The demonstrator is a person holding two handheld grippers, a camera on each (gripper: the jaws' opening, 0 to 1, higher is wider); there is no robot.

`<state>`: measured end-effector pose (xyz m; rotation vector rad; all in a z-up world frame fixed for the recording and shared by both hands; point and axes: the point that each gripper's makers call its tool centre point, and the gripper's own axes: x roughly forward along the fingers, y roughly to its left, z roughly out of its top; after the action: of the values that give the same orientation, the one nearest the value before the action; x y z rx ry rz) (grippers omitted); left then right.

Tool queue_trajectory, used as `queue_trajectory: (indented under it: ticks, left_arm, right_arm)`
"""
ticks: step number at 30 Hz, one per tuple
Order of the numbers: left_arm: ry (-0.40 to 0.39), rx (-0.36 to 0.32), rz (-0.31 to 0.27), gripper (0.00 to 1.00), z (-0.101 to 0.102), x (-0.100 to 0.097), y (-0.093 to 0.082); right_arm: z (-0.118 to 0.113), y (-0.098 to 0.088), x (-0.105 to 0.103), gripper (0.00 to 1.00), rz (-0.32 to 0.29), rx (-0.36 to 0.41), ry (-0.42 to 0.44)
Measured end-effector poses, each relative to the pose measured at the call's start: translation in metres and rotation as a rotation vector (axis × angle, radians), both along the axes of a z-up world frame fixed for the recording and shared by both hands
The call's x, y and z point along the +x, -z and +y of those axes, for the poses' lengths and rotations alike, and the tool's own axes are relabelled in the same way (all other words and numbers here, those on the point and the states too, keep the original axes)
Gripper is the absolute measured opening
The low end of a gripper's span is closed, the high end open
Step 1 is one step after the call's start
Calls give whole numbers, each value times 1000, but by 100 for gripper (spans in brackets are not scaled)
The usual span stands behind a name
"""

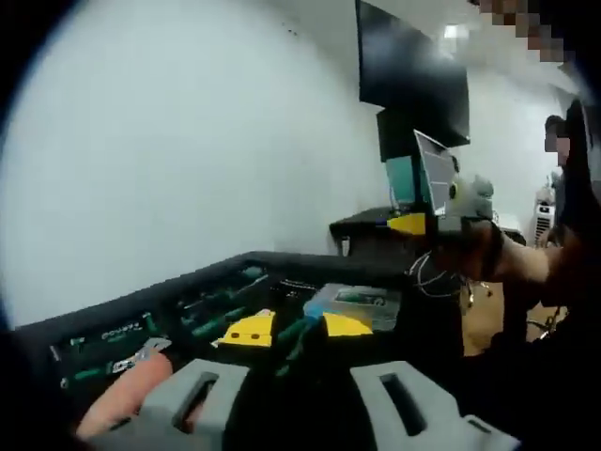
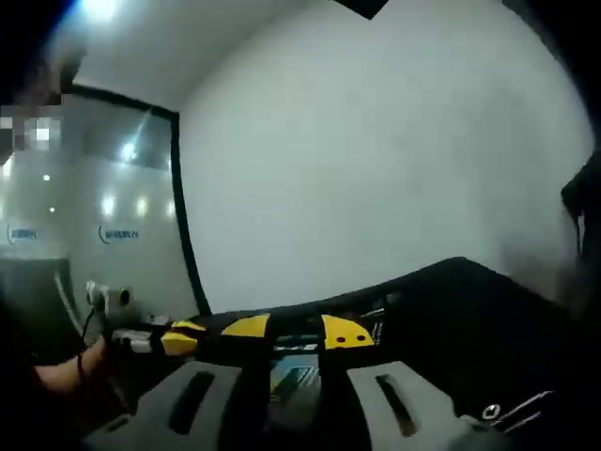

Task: Pick up the tools and put them into their designated positions in the toolbox.

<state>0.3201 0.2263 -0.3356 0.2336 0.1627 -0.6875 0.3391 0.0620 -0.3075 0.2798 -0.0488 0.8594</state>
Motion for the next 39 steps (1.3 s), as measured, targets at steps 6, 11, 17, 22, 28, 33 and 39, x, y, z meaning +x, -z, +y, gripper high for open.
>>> queue_trajectory:
  ticks: [6,11,17,22,28,33,39]
  left_arm:
    - [113,77,67,32,-4,24,18]
    - [202,77,64,39,-21,33,19]
    - [282,117,88,45,-36,37,33]
    - [321,125,113,48,-45,40,37]
    - [404,149,102,46,-49,43,40]
    - [451,178,129,42,-61,43,50]
    - [504,209,141,39,-71,37,57]
  right_arm:
    - [4,32,-17,31,5,-110,-40]
    - [6,47,-20,32,1,-157,-29]
    - [12,53,-17,40,20,-163,-26]
    - [20,59,-24,59,-2,-206,-25]
    - [35,67,-30,57,-11,-239,26]
    - [43,68,-22,51,-44,-321,92]
    - [49,71,-18,52,-21,-336,97]
